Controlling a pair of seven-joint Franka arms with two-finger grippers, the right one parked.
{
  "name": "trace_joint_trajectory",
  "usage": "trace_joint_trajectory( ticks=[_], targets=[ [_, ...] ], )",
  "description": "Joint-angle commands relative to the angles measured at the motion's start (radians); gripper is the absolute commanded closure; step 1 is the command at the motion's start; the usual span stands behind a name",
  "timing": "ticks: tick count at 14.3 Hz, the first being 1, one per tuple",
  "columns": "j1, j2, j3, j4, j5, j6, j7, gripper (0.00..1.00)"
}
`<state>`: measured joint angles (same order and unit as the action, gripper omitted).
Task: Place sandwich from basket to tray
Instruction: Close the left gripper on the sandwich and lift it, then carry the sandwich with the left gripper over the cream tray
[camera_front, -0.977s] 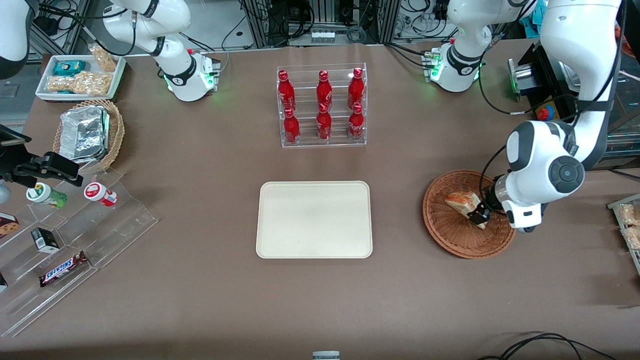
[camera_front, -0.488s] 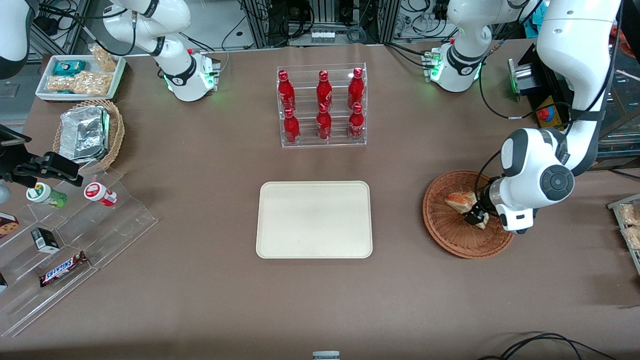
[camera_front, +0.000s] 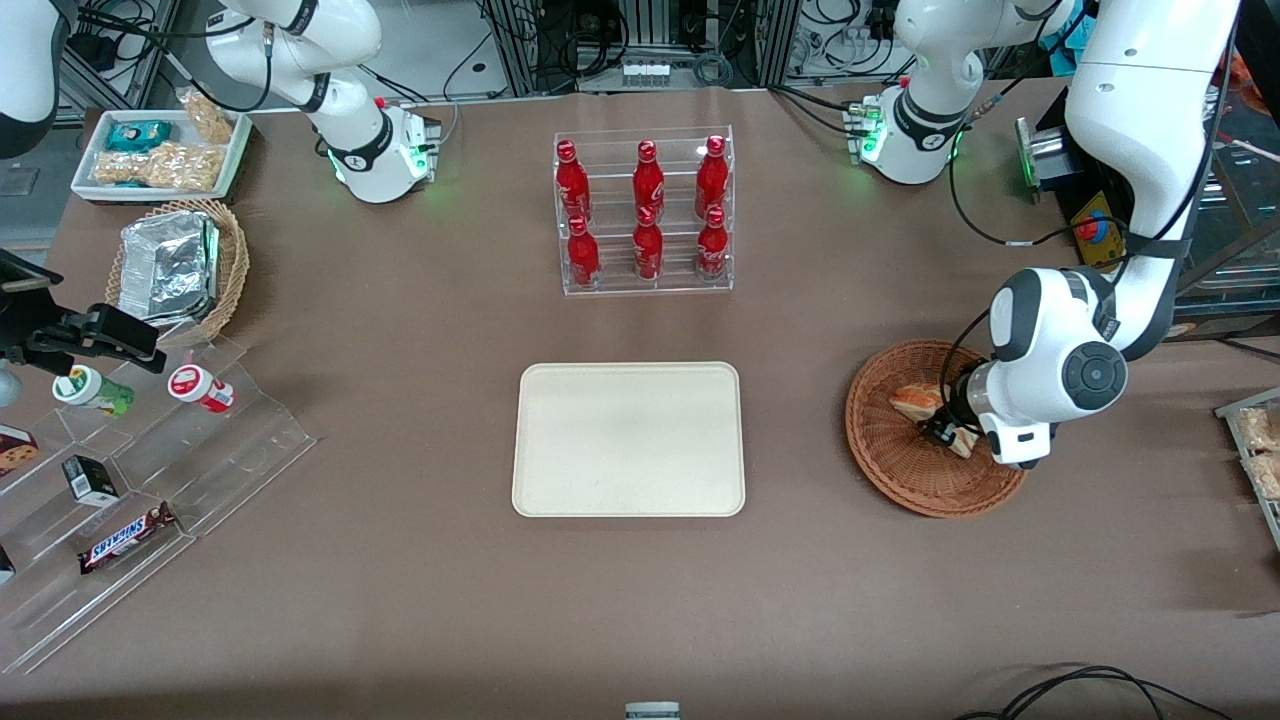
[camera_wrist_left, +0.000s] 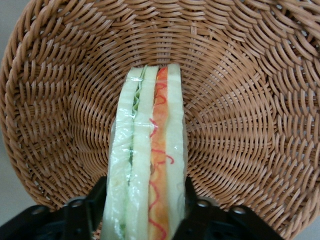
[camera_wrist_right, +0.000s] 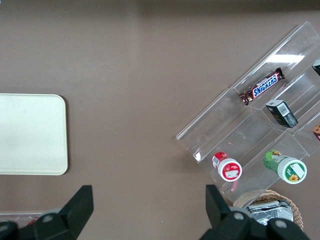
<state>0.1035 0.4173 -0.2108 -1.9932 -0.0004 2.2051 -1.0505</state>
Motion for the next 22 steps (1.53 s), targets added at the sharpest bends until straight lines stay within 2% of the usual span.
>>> trace_joint_trajectory(
  ticks=[1, 3, 4, 6, 10, 13, 15, 17, 20, 22],
  targets=[
    [-0.005, -0.014, 0.002, -0.004, 0.01, 0.005, -0.016, 0.82],
    [-0.004, -0.043, 0.002, 0.007, 0.01, -0.04, 0.007, 0.95],
    [-0.004, -0.058, 0.002, 0.029, 0.011, -0.079, 0.033, 0.97],
    [-0.01, -0.087, -0.007, 0.083, 0.007, -0.181, 0.117, 0.98],
    [-0.034, -0.057, -0.119, 0.207, 0.006, -0.243, 0.196, 0.97],
    [-0.149, -0.013, -0.124, 0.273, 0.019, -0.242, 0.21, 0.99],
    [-0.238, 0.07, -0.124, 0.333, 0.104, -0.222, 0.254, 0.98],
    [-0.347, 0.17, -0.124, 0.436, 0.131, -0.217, 0.25, 0.97],
    [-0.465, 0.239, -0.116, 0.537, 0.146, -0.219, 0.16, 0.96],
    [-0.524, 0.29, -0.117, 0.597, 0.2, -0.215, 0.127, 0.94]
  ],
)
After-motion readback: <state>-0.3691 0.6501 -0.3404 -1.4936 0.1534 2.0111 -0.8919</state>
